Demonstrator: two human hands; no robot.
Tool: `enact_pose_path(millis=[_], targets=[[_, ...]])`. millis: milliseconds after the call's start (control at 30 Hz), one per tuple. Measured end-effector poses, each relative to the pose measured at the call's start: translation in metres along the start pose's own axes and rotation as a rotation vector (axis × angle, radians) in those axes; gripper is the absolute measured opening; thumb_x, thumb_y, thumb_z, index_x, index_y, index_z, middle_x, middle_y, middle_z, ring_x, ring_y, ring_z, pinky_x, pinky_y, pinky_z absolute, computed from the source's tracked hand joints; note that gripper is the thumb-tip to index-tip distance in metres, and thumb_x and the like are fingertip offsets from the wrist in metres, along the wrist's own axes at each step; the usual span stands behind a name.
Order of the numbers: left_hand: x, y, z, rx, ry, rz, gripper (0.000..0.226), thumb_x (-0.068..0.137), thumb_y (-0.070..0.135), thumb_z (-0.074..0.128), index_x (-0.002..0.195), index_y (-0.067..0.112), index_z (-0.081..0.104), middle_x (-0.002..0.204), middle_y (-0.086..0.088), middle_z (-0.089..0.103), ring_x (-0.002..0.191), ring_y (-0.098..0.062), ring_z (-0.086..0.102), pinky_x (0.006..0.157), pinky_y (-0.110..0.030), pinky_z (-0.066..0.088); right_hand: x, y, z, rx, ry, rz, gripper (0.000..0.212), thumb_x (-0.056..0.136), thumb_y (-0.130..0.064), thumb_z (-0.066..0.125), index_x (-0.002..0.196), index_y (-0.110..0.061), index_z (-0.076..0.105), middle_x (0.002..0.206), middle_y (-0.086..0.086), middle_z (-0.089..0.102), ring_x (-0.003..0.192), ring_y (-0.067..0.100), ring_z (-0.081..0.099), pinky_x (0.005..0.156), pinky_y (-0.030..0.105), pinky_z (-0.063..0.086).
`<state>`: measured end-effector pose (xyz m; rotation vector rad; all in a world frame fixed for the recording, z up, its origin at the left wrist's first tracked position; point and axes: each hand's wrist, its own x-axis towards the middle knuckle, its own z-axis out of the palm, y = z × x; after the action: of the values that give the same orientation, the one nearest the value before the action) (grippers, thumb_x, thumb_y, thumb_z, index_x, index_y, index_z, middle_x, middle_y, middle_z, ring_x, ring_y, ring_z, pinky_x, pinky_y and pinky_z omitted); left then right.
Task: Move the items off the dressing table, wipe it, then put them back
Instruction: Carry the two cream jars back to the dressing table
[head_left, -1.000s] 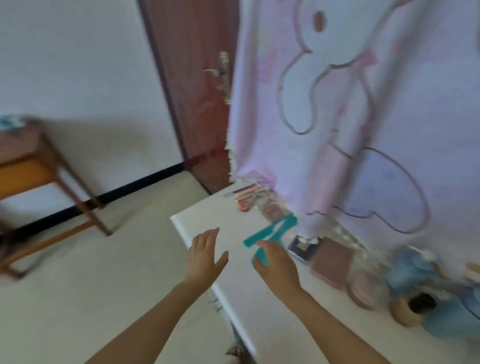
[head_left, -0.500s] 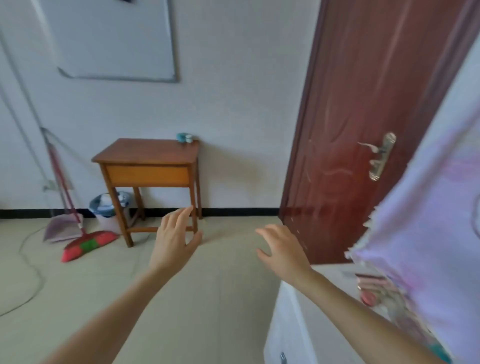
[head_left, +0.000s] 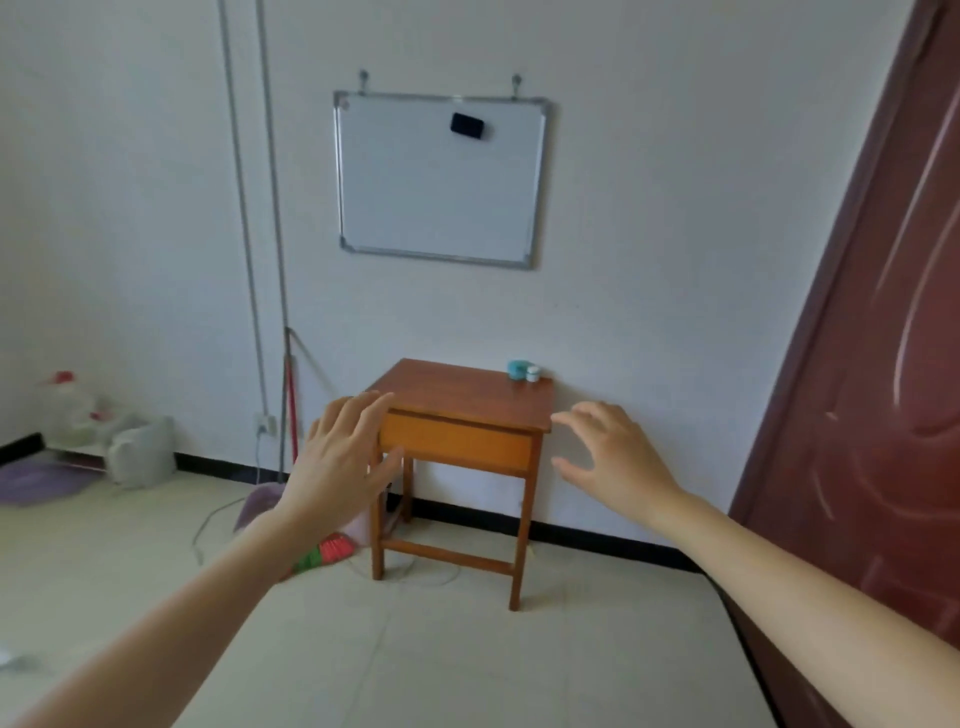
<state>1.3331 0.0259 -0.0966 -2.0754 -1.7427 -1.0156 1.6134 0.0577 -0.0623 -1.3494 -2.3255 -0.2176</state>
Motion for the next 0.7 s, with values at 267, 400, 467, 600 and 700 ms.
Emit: enact_pose_path(millis=[267,400,467,600,700], targets=[[0.076,-0.029,0.079,-0.039,-0.016,0.014,0.056,0.088,0.034,0.055,0.138,0.016,0.036,0.142,-0.004,0.039,0.132,-0.022,0.032,0.106,-0.039,0.028,0.073,0.058,0.027,-0.081,0.002,-0.021,0.051,0.090,-0.041,0.049,0.137,-0.027,0.034,0.145,-0.002,0.029,0.134,0.014,0.024,0.107,0.026,0.022],[0.133,-0.021,0.134,-0.036,-0.023,0.068,0.055,0.087,0.033,0.055,0.137,0.018,0.038,0.141,-0.001,0.041,0.131,-0.021,0.033,0.103,-0.037,0.030,0.114,0.113,0.044,-0.065,0.051,0.012,0.052,0.089,-0.042,0.049,0.137,-0.030,0.033,0.144,-0.004,0.029,0.133,0.012,0.025,0.106,0.023,0.022],[0.165,-0.016,0.162,-0.067,-0.012,0.030,0.054,0.088,0.035,0.053,0.138,0.020,0.035,0.142,0.001,0.039,0.132,-0.019,0.030,0.104,-0.035,0.028,0.140,0.143,0.054,-0.022,0.072,0.035,0.051,0.089,-0.041,0.051,0.136,-0.029,0.036,0.142,-0.003,0.032,0.131,0.012,0.028,0.104,0.023,0.023],[0.227,-0.012,0.210,-0.095,-0.024,-0.024,0.054,0.090,0.036,0.048,0.140,0.023,0.031,0.143,0.003,0.036,0.133,-0.016,0.026,0.106,-0.034,0.025,0.196,0.200,0.078,0.048,0.068,0.055,0.050,0.088,-0.036,0.055,0.134,-0.024,0.040,0.137,-0.001,0.038,0.127,0.015,0.032,0.101,0.024,0.027],[0.262,-0.017,0.240,-0.113,-0.026,-0.075,0.054,0.090,0.036,0.049,0.139,0.023,0.032,0.142,0.003,0.037,0.132,-0.015,0.026,0.106,-0.034,0.026,0.237,0.233,0.102,0.096,0.057,0.044,0.050,0.087,-0.035,0.057,0.132,-0.023,0.042,0.135,0.000,0.040,0.126,0.015,0.034,0.099,0.023,0.028]])
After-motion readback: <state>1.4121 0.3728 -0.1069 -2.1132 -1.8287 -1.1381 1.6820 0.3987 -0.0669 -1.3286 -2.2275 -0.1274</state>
